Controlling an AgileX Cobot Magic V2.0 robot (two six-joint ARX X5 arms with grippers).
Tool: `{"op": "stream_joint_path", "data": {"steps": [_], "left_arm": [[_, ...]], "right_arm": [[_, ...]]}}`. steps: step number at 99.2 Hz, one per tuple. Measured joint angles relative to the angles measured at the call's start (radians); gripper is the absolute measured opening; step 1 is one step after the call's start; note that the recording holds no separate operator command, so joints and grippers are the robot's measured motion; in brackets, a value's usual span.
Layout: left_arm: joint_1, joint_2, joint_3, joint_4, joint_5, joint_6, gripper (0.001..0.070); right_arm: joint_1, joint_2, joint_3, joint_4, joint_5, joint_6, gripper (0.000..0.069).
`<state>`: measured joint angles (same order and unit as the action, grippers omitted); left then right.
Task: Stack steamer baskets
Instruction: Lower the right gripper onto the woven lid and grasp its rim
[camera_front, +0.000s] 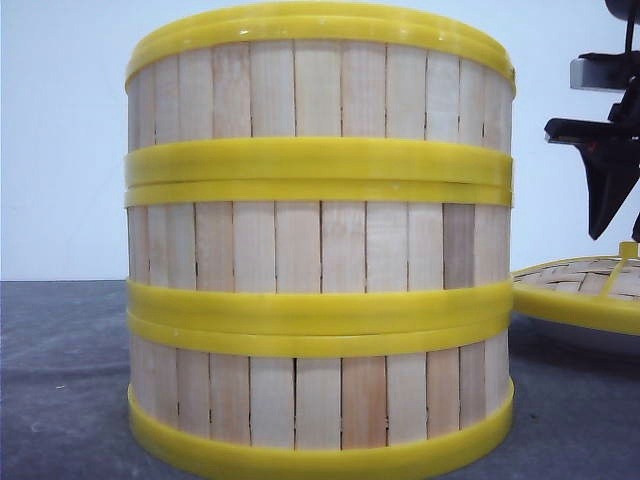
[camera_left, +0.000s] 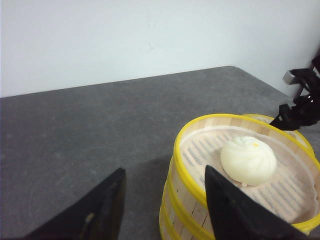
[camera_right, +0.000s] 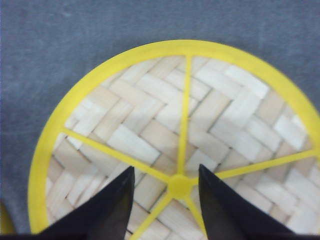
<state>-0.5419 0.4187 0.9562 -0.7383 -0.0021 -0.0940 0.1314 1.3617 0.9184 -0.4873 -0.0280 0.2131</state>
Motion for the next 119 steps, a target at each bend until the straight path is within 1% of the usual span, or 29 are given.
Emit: {"op": "stream_joint_path", "data": {"steps": [19, 32, 39, 58, 88, 103, 119], "left_arm": [[0.000, 0.000, 0.000, 0.008, 0.000, 0.000, 0.0298], [0.000, 0.000, 0.000, 0.008, 0.000, 0.000, 0.0298], [0.000, 0.000, 0.000, 0.008, -0.002, 0.000, 0.0298], [0.000, 0.000, 0.000, 0.008, -0.022, 0.001, 0.0298], [0.000, 0.000, 0.000, 0.009, -0.022, 0.001, 0.0298], [0.000, 0.000, 0.000, 0.008, -0.022, 0.001, 0.0298], [0.000, 0.000, 0.000, 0.009, -0.022, 0.001, 0.0298]], "right_arm": [[-0.001, 0.041, 0.001, 0.007, 0.001, -0.003, 0.0234], [-0.001, 0.042, 0.002, 0.007, 0.002, -0.005, 0.0162], [-0.001, 0.042, 0.002, 0.006, 0.003, -0.005, 0.0144], [-0.002, 0.042, 0.003, 0.004, 0.003, -0.006, 0.0136], [-0.001, 0.039, 0.009, -0.028, 0.006, -0.028, 0.0133], [-0.001, 0.033, 0.012, -0.048, 0.024, -0.037, 0.0074], [-0.001, 0.033, 0.013, -0.051, 0.027, -0.051, 0.0058]]}}
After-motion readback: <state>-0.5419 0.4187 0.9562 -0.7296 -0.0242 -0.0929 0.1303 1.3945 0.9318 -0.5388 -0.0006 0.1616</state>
